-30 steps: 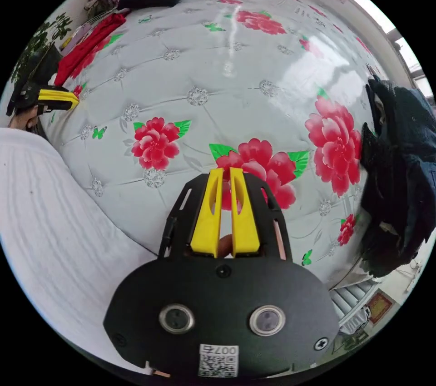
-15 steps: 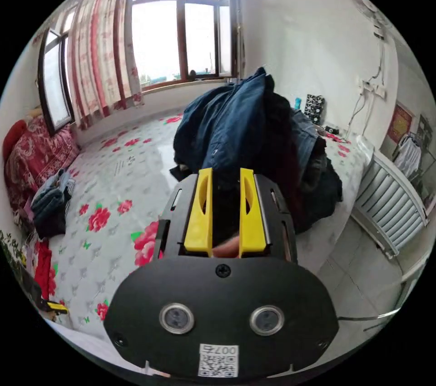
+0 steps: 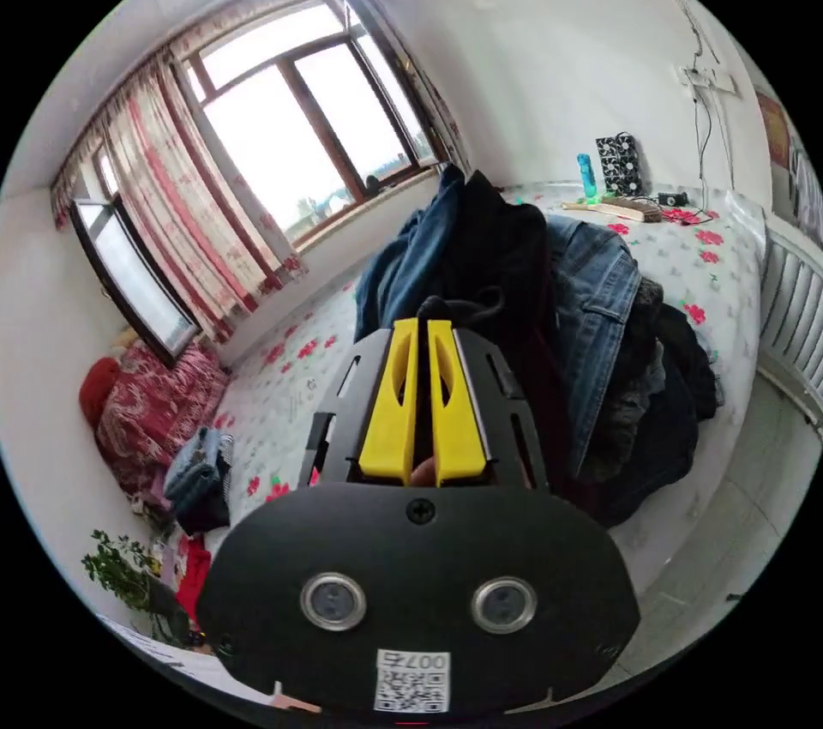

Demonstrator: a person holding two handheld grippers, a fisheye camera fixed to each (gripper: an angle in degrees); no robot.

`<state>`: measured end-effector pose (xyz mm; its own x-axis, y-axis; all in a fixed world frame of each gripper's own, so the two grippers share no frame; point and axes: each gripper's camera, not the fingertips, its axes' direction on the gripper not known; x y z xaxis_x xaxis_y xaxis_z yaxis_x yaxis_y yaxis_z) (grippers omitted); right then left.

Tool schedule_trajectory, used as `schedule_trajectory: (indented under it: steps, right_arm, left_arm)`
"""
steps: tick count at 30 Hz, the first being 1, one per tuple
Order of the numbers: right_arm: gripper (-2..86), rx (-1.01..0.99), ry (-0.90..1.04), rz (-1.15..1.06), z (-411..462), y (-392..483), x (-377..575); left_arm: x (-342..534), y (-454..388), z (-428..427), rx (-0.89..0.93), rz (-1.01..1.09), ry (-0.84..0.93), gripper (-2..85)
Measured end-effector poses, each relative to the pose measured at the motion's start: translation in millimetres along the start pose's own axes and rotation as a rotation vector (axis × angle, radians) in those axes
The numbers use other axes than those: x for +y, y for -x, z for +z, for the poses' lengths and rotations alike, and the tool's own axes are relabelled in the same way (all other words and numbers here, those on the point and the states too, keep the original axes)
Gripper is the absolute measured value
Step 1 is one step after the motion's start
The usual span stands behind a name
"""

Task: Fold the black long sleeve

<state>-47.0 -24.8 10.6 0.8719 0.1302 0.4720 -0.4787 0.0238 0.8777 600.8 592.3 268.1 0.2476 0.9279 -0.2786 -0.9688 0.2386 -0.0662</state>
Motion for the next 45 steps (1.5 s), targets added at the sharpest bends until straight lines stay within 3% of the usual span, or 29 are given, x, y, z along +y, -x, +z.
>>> schedule_trajectory:
  steps: [2,6,9,16,20,25,31,33,35,37,38,40,42,44,45]
  right_arm:
    - [0.1,-0.349,-0.142,0.237,-55,-25,-42]
    - [-0.1,-0.556,-0.258,0.285,-125,-16,-90]
    - [-0.1,-0.551,-0.290,0.119,-187,39,-125]
    - [-0.1,-0.857,-0.634,-0.359,-342,183,-128]
    - [0.0,-0.769,-0.470,-0.505,-360,263,-108]
    - [0.1,-0.905,-0.312,-0.589,-357,316,-49]
    - [0.6,-1.425,-0.254,-0.695,-385,407,24]
    - [1.1,-1.555,-0.172,-0.711,-373,446,52]
    - [2.4,-1.632,0.043,-0.702,-326,501,96]
    - [4.2,-1.565,0.218,-0.715,-277,537,138]
    - [5.8,-1.424,0.299,-0.744,-242,553,171]
    - [8.0,-1.176,0.369,-0.802,-184,559,220]
    - [9.5,-0.900,0.415,-0.826,-120,538,264]
    - [10.8,-0.542,0.525,-0.753,-29,480,311]
    - [11.2,-0.461,0.561,-0.742,-7,464,321]
  left_arm:
    - [7,4,0,0.023,-0.002,-0.001,-1.0]
    - [26,17,-2,0.041,-0.014,-0.032,-1.0]
    - [44,30,-10,0.065,-0.019,-0.075,-1.0]
    - [86,66,-28,0.096,-0.022,-0.175,-0.9]
    - [112,93,-35,0.240,-0.069,-0.275,-0.4]
    - [147,134,-59,0.454,-0.093,-0.453,5.3]
    - [191,180,-165,0.529,0.105,-0.854,10.5]
    - [209,190,-214,0.615,0.207,-1.075,11.7]
    - [217,192,-238,0.694,0.294,-1.192,11.9]
    - [218,187,-248,0.723,0.369,-1.224,10.6]
    - [213,183,-243,0.705,0.379,-1.184,9.3]
    - [205,183,-221,0.632,0.319,-1.058,7.8]
    - [197,184,-165,0.454,0.238,-0.775,7.1]
    - [210,193,-120,0.409,0.179,-0.634,6.8]
    - [226,205,-96,0.447,0.138,-0.579,6.4]
